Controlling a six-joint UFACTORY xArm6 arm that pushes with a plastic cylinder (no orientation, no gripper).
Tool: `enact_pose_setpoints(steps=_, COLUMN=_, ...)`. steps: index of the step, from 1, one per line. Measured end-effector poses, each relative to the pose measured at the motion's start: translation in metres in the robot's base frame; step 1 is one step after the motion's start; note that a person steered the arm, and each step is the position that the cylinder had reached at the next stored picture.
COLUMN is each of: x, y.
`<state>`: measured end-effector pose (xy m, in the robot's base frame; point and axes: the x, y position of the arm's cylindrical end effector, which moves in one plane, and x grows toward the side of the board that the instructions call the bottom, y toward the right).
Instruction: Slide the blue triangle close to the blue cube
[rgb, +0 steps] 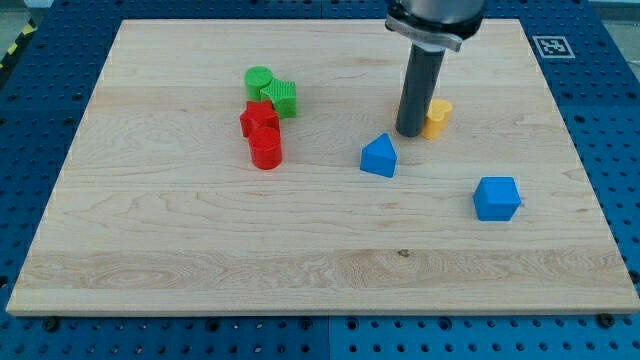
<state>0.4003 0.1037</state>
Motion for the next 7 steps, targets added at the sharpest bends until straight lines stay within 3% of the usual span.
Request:
enact_pose_setpoints(steps=2, x=0.008, y=-0.052)
enact_pose_setpoints(steps=6, x=0.083, y=-0.021)
enact_pose_setpoints(steps=7, x=0.083, y=-0.066)
